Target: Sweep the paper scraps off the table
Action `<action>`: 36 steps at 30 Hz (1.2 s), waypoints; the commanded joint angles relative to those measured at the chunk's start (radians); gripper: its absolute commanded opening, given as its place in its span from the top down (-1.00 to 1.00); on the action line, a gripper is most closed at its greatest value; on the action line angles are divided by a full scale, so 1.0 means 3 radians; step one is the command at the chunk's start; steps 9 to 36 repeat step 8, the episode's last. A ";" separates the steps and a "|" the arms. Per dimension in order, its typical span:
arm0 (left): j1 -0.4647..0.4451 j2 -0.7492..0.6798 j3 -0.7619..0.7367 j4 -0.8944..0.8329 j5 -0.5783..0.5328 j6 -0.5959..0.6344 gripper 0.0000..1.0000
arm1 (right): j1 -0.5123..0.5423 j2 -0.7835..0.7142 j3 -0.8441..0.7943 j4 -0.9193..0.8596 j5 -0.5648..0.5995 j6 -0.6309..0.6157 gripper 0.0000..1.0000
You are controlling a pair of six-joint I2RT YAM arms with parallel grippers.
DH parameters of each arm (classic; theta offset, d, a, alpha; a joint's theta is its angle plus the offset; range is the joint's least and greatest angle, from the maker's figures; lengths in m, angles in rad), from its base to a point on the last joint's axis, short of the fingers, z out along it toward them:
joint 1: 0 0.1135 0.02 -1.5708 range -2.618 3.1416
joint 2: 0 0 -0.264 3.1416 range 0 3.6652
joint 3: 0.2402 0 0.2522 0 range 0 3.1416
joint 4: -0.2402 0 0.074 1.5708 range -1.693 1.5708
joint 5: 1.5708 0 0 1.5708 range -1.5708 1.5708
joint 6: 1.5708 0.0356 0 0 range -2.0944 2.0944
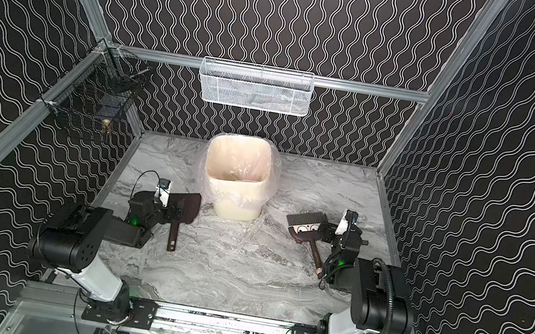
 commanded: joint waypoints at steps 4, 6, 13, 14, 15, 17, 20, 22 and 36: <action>0.0029 0.0060 -0.0028 0.0414 0.0068 -0.0034 -0.98 | 0.0002 0.0018 0.0014 0.0174 0.0063 -0.0017 -1.00; 0.0028 0.0056 -0.0030 0.0414 0.0058 -0.0043 -0.98 | 0.0006 0.0005 0.0014 0.0170 0.0080 -0.0021 -1.00; 0.0029 0.0065 -0.0024 0.0408 0.0018 -0.0052 -0.97 | 0.0008 0.0006 0.0014 0.0170 0.0084 -0.0020 -1.00; 0.0029 0.0065 -0.0024 0.0408 0.0018 -0.0052 -0.97 | 0.0008 0.0006 0.0014 0.0170 0.0084 -0.0020 -1.00; 0.0029 0.0065 -0.0024 0.0408 0.0018 -0.0052 -0.97 | 0.0008 0.0006 0.0014 0.0170 0.0084 -0.0020 -1.00; 0.0029 0.0065 -0.0024 0.0408 0.0018 -0.0052 -0.97 | 0.0008 0.0006 0.0014 0.0170 0.0084 -0.0020 -1.00; 0.0029 0.0065 -0.0024 0.0408 0.0018 -0.0052 -0.97 | 0.0008 0.0006 0.0014 0.0170 0.0084 -0.0020 -1.00; 0.0029 0.0065 -0.0024 0.0408 0.0018 -0.0052 -0.97 | 0.0008 0.0006 0.0014 0.0170 0.0084 -0.0020 -1.00; 0.0029 0.0065 -0.0024 0.0408 0.0018 -0.0052 -0.97 | 0.0008 0.0006 0.0014 0.0170 0.0084 -0.0020 -1.00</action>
